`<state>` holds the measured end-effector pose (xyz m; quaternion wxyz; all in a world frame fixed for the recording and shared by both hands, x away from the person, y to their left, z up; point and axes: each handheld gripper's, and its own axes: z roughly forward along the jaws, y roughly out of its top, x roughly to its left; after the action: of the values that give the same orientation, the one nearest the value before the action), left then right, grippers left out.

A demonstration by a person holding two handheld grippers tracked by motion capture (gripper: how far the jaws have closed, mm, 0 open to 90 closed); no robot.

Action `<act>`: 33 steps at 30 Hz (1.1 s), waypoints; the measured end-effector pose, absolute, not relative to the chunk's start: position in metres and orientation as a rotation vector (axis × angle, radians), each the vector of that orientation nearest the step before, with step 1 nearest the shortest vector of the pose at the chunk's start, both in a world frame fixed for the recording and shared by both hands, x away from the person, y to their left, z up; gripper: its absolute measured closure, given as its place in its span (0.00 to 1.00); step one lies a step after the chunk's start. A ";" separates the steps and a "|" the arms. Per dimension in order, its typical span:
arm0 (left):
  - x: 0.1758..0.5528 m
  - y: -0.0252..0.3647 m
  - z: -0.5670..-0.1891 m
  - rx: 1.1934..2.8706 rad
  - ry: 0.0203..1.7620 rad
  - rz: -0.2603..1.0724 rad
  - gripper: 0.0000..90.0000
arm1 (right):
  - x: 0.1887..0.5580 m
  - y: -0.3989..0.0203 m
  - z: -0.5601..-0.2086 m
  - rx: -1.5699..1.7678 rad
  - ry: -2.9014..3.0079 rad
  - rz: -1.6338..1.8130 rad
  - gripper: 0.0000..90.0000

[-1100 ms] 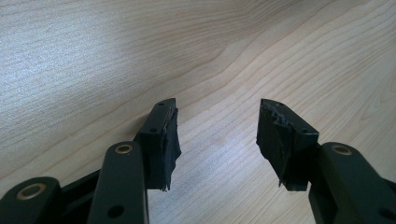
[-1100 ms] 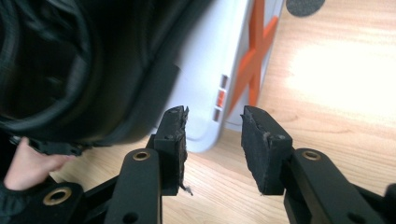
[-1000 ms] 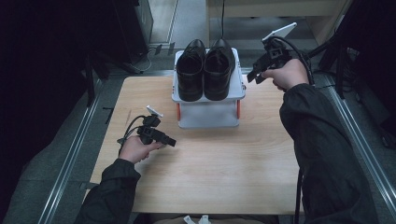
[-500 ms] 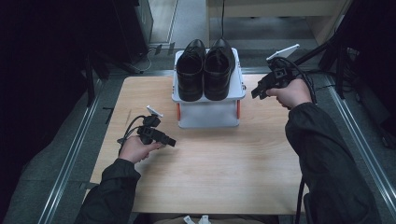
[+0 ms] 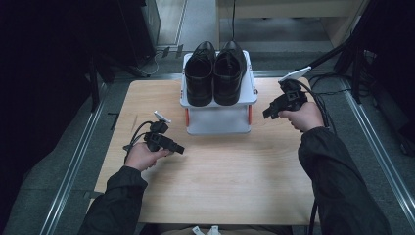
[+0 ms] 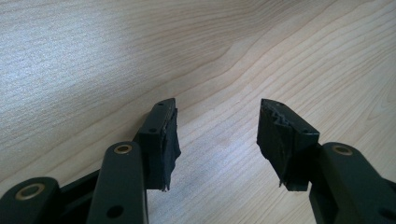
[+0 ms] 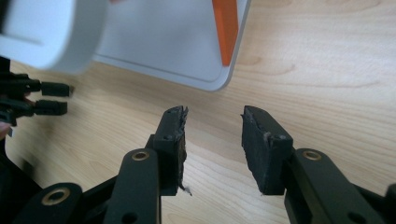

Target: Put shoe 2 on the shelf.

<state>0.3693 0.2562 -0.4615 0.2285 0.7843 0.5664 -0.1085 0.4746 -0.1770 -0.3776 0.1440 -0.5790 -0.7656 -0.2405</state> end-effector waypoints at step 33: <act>0.370 0.253 -0.464 2.178 1.552 -0.299 0.51 | 0.433 -0.172 -0.451 -1.501 -2.256 -0.705 0.66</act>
<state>0.3700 0.2532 -0.4643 0.2233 0.7888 0.5623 -0.1081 0.4334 -0.1721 -0.4512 0.1699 -0.5282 -0.7941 -0.2482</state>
